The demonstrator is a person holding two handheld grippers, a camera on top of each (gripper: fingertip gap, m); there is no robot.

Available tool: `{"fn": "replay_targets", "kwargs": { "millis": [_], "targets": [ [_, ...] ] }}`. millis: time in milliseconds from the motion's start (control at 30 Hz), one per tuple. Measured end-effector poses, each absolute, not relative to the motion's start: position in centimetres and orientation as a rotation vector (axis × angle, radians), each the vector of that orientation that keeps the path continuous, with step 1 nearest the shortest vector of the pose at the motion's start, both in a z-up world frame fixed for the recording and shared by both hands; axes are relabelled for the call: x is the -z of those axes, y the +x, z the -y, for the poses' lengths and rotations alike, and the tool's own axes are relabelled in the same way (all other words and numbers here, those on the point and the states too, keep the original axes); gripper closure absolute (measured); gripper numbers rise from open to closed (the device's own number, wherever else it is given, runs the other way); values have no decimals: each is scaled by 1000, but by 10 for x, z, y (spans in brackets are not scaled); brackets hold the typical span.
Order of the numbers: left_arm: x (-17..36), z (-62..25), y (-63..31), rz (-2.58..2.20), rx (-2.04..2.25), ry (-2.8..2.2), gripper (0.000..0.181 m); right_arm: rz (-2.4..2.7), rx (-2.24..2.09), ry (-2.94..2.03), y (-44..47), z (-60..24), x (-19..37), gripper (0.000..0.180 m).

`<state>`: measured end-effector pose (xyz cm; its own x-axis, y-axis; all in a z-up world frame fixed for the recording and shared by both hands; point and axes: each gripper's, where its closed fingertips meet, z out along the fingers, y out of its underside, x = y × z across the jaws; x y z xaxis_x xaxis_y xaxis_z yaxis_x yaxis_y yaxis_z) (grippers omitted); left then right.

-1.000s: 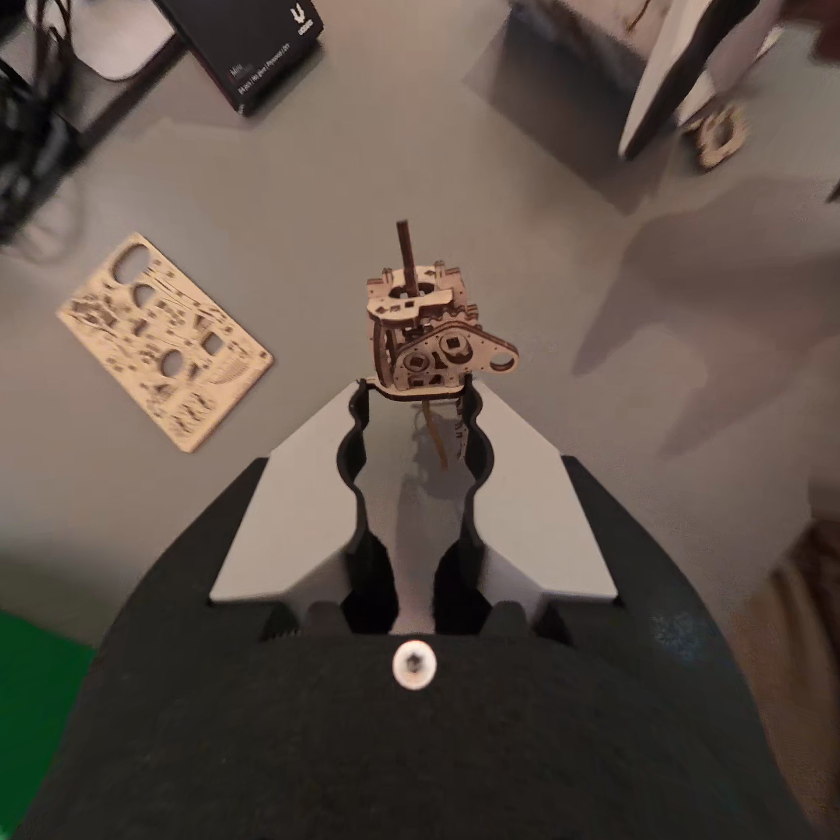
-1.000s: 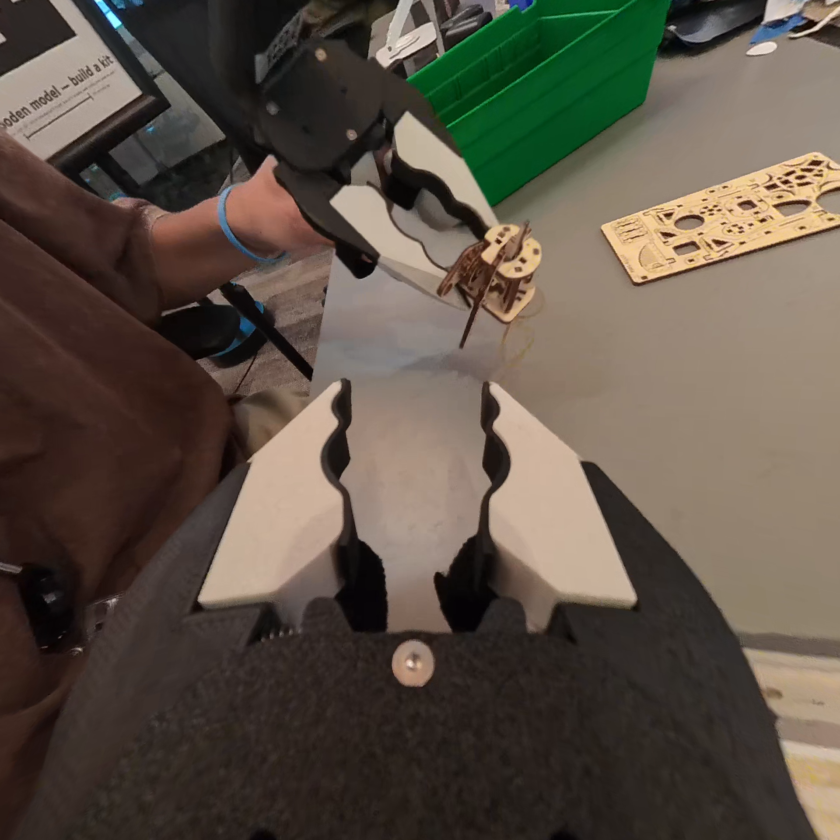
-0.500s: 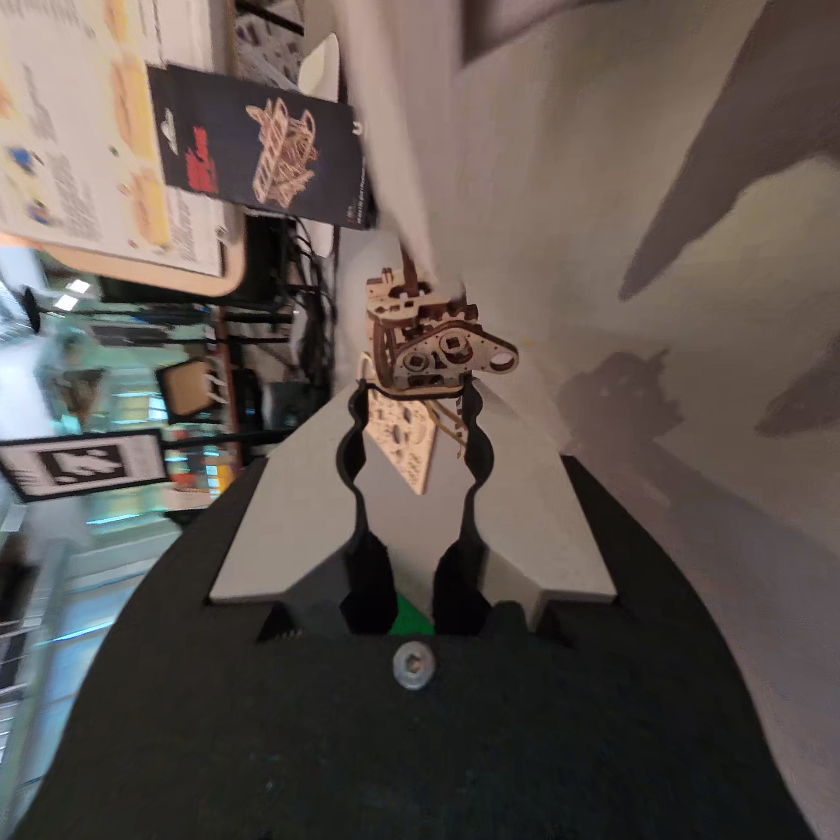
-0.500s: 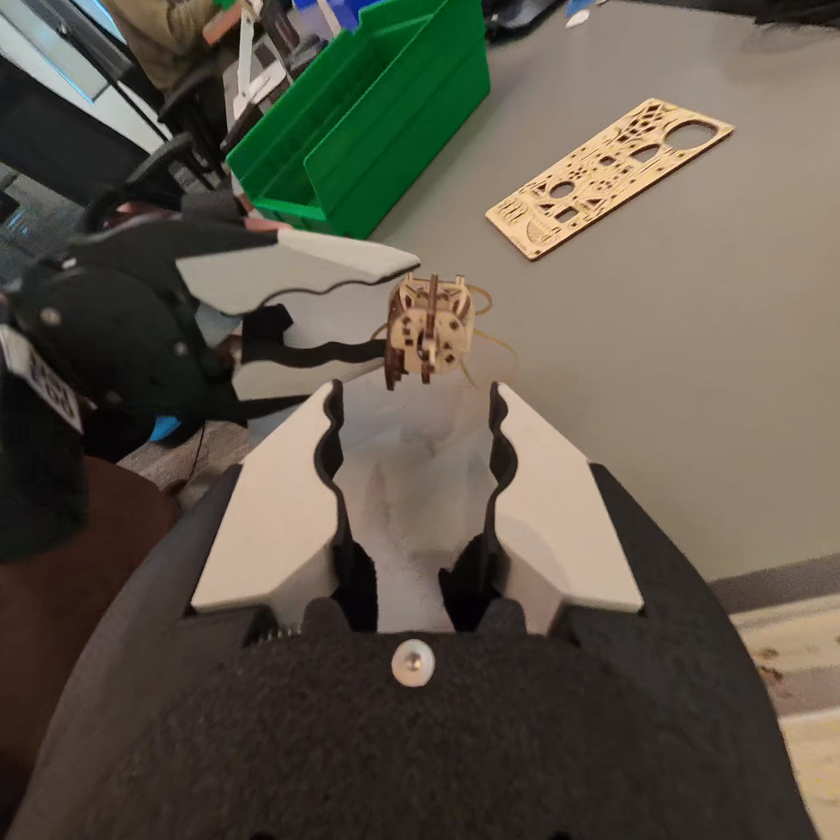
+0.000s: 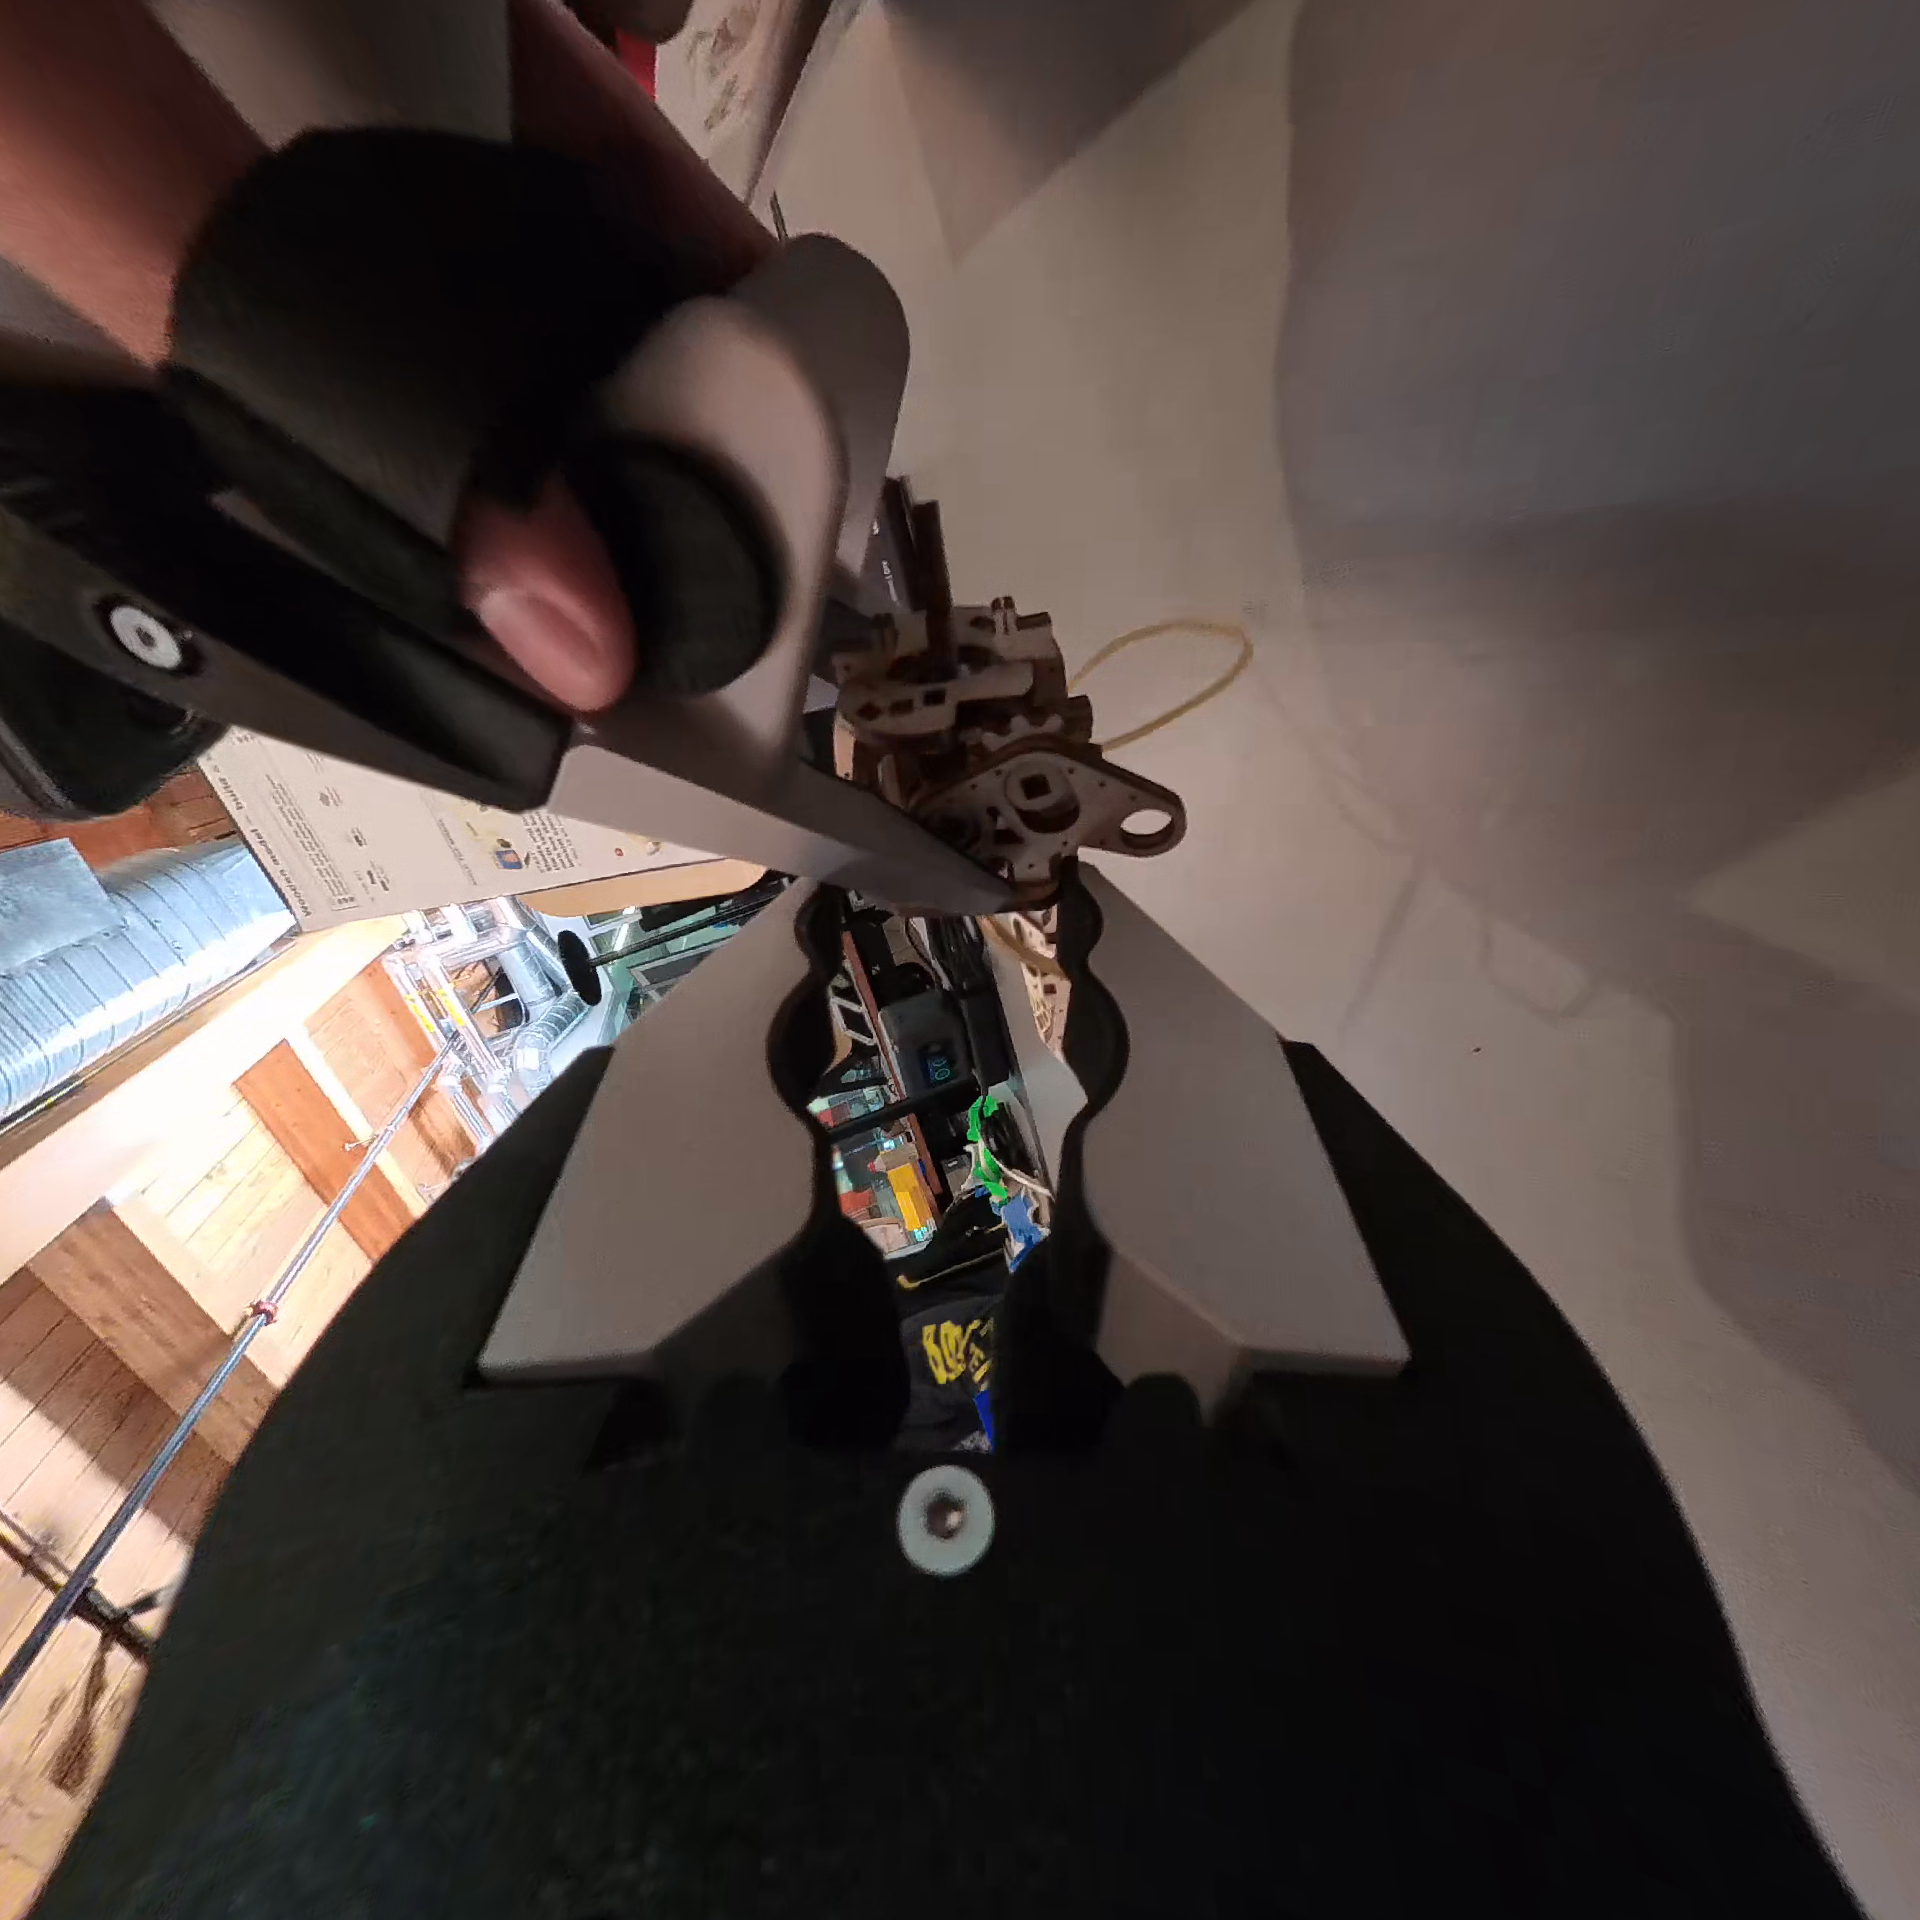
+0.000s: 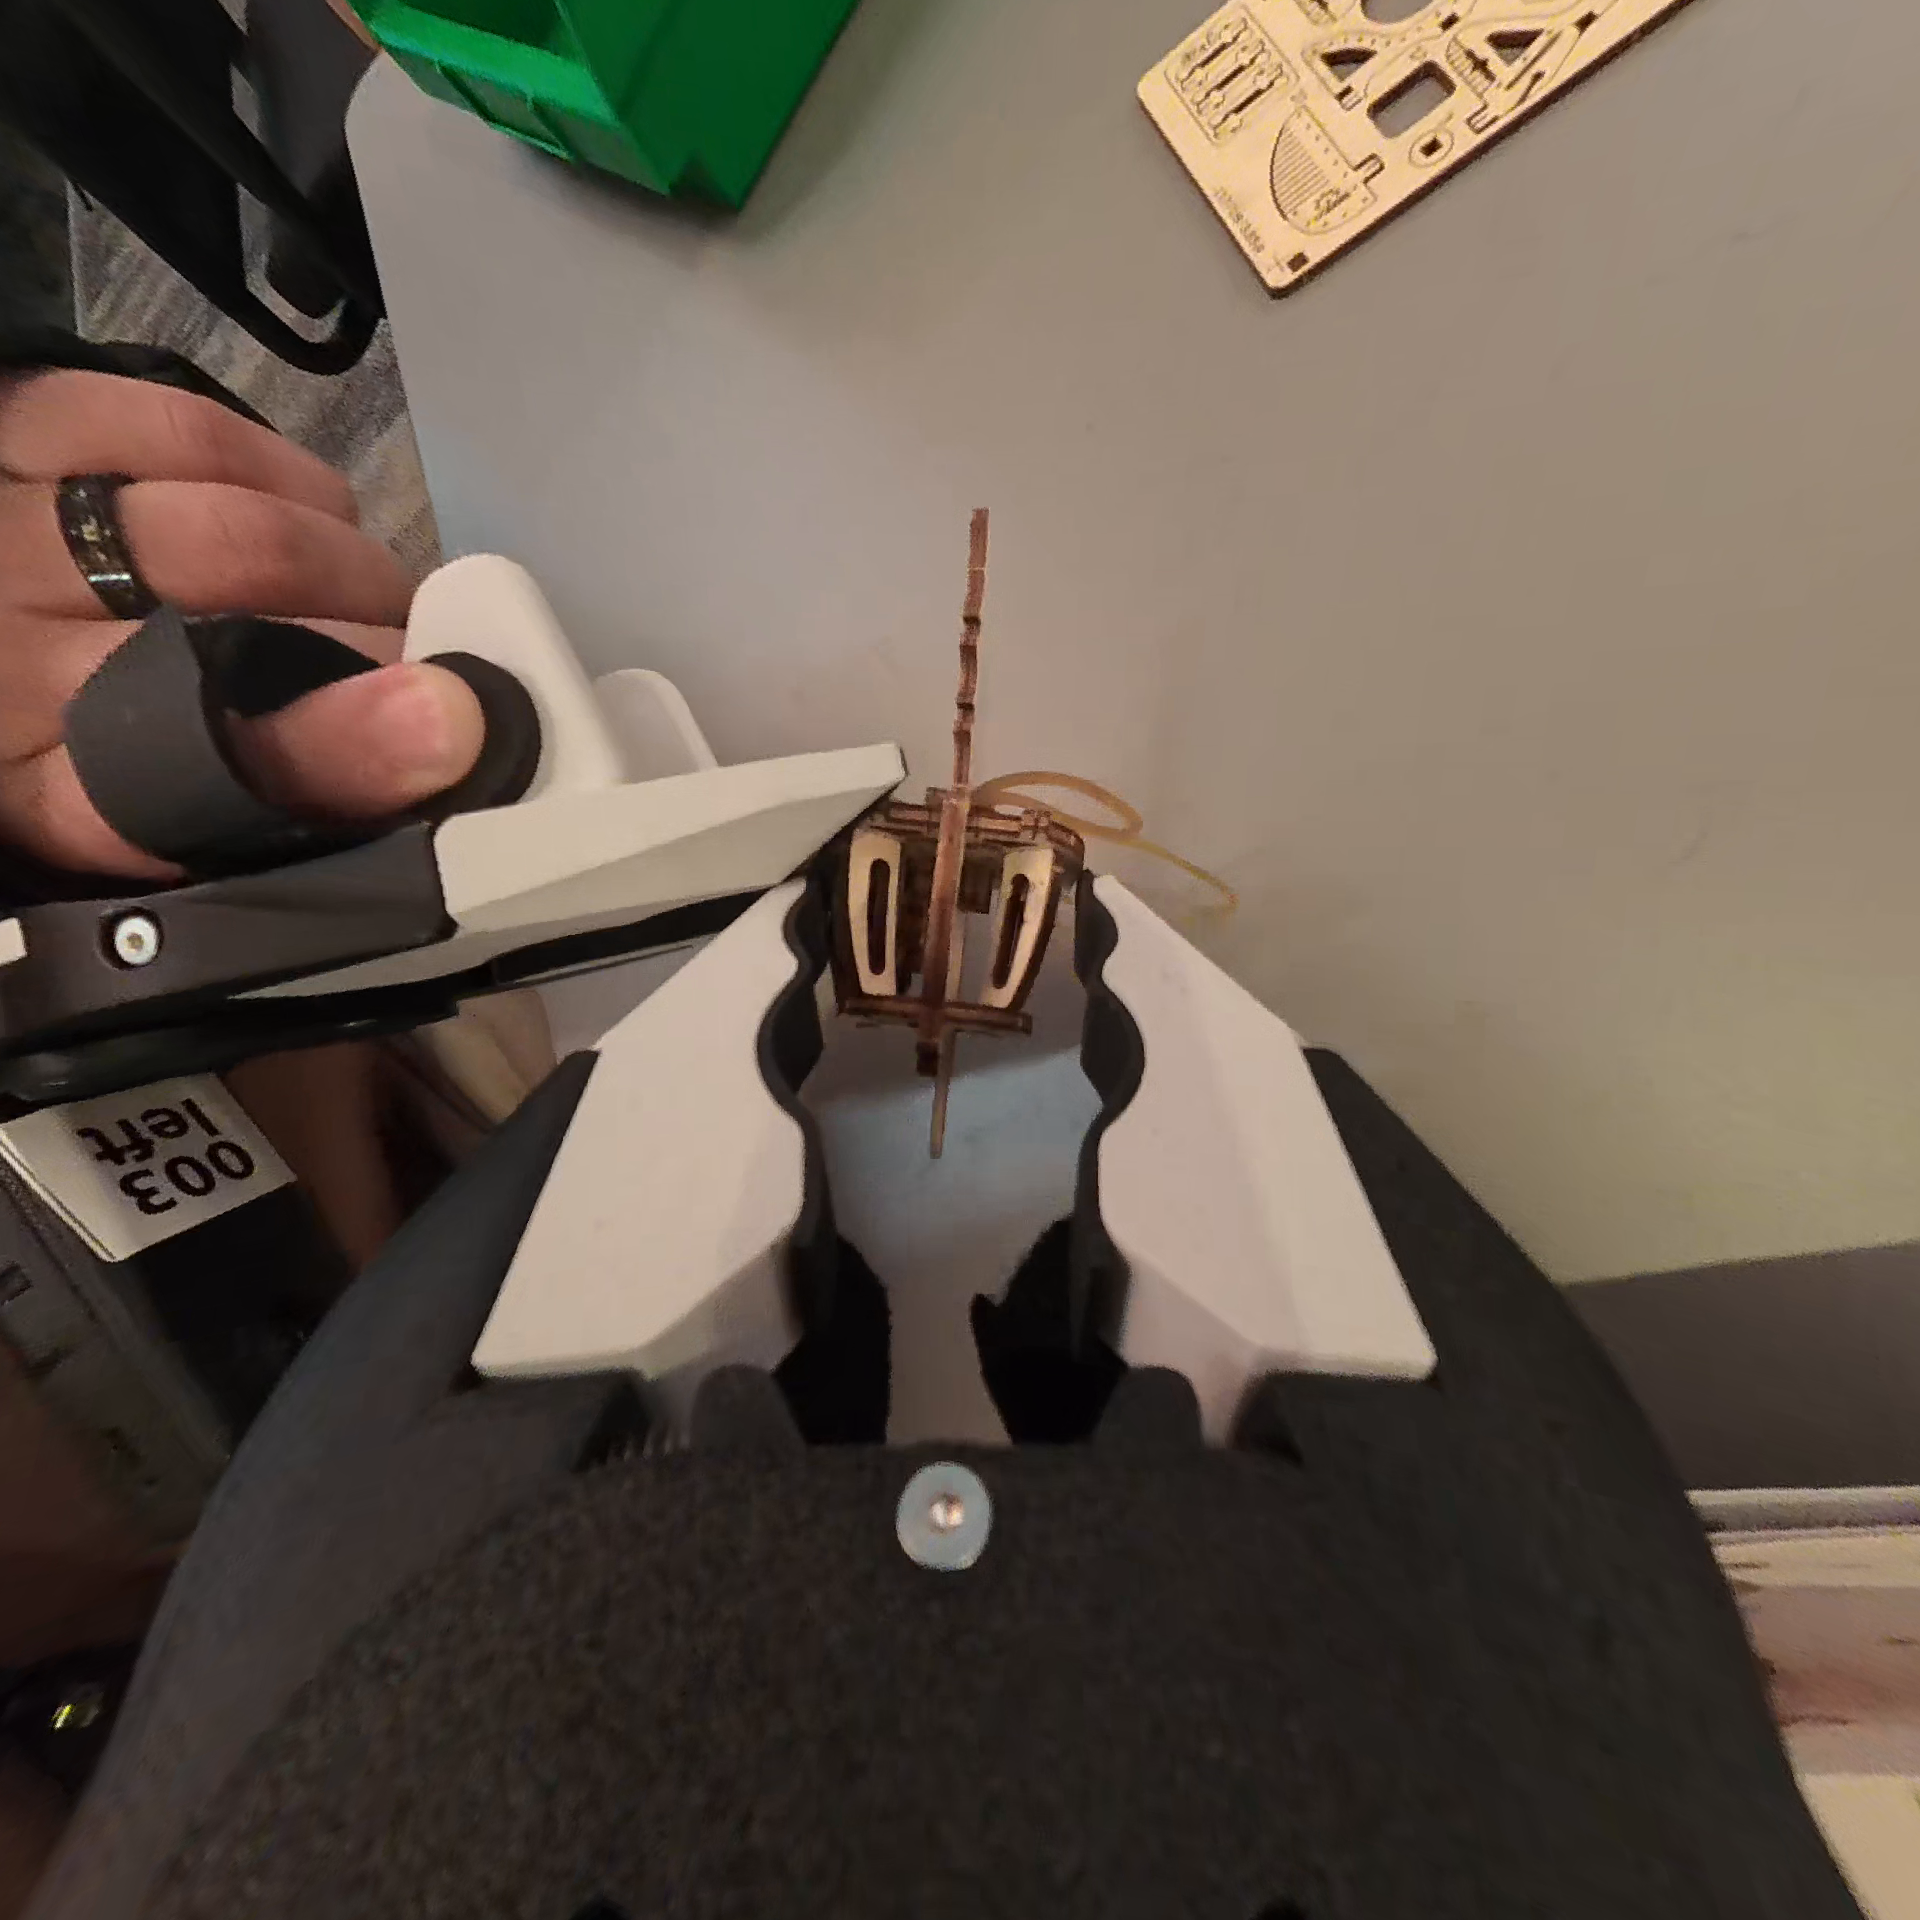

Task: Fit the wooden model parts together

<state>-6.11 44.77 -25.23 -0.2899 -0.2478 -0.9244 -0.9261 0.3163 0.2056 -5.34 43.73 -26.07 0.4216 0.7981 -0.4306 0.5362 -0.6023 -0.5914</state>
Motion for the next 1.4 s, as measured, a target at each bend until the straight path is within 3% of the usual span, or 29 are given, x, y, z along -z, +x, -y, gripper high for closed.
{"fn": "replay_targets", "kwargs": {
  "millis": [233,333,433,733,1000,1200,1400],
  "targets": [
    [255,-440,-58,-1733,-915,-1087,143,1127,-1022,-2338,-48,-431,264,135],
    [259,-441,-67,-1728,-911,-1153,128,1128,-994,-2339,-36,-432,265,135],
    [255,-429,-71,-1712,-794,-1194,129,1145,-1003,-2288,-21,-429,257,135],
    [245,-406,-69,-1448,289,-1650,138,1317,-943,-1949,58,-384,213,135],
    [251,-392,-19,-1403,1029,-1623,141,1062,-820,-2025,165,-365,235,135],
    [286,-413,30,-1577,830,-1718,141,843,-730,-2069,189,-353,247,135],
    [257,-436,70,-1322,1107,-1959,122,814,-524,-2162,207,-338,271,135]
  ]
}}
